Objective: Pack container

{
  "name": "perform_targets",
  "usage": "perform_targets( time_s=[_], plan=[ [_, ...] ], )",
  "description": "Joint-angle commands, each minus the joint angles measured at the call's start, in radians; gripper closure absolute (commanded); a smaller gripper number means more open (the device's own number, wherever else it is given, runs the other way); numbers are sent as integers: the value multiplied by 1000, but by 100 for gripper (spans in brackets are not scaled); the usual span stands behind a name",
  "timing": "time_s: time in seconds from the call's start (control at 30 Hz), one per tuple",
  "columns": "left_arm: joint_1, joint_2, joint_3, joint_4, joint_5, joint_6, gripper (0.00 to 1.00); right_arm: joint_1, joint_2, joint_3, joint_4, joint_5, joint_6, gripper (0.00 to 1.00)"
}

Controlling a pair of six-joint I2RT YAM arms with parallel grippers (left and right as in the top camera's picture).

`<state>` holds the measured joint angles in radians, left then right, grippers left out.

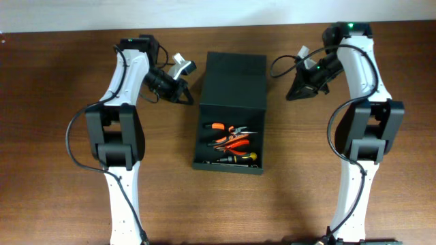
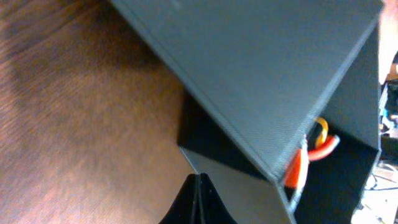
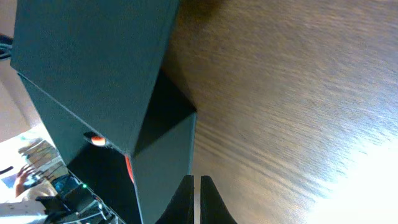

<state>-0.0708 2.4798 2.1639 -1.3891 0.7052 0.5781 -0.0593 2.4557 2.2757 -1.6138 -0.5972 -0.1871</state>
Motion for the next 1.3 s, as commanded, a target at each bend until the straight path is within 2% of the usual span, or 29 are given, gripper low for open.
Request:
perform_targets(
  time_s=[0.0, 0.5, 0.77, 0.97, 1.27],
  plan=[
    [1, 43, 10, 33, 75, -8, 98, 7, 46, 11, 17, -79, -19, 96],
    [-2, 126, 10, 237, 130, -138, 98, 7, 199, 11, 58, -183, -42, 96],
    [-15, 167, 10, 343, 220, -226, 98, 14, 242, 11, 93, -336, -71, 96],
    [-21, 167, 10, 384, 293, -252, 98, 63, 254, 11, 99, -431, -124, 96],
    [-21, 167, 10, 385, 302, -253, 98, 105, 255, 11, 222, -470, -85, 96]
  ],
)
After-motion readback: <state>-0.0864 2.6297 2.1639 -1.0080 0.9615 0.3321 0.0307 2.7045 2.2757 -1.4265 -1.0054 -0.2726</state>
